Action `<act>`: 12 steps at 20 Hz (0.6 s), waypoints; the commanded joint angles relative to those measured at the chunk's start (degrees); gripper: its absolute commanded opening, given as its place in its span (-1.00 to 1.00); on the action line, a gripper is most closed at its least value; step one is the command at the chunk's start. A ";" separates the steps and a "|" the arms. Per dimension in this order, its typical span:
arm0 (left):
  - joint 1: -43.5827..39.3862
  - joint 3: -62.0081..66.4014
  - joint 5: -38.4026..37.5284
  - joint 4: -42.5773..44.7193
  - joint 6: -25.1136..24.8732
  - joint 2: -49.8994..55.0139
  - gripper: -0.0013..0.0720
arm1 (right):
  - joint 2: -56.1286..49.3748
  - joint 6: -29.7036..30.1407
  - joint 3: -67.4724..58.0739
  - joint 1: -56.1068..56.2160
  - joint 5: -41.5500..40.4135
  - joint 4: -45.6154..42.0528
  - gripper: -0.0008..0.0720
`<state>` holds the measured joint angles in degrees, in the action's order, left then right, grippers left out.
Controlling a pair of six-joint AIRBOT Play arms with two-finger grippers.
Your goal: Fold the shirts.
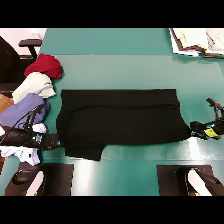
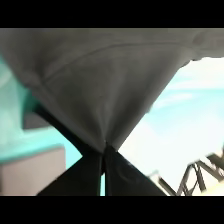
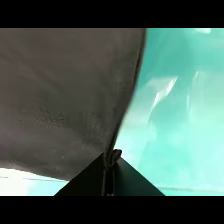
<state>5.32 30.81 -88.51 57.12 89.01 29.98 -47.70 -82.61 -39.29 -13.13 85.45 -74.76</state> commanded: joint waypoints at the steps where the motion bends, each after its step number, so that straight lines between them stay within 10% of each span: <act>1: 0.00 1.16 -2.97 -0.52 2.14 -2.62 -0.92 | 8.17 -2.93 -0.28 0.33 2.08 -1.33 -0.94; 12: 0.00 22.27 23.21 1.55 -8.17 33.75 -0.91 | -21.33 -2.03 -20.96 8.70 -13.38 3.26 -0.94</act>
<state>5.30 46.54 -71.37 58.43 83.79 53.56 -59.51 -84.86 -52.49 -7.27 75.53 -72.16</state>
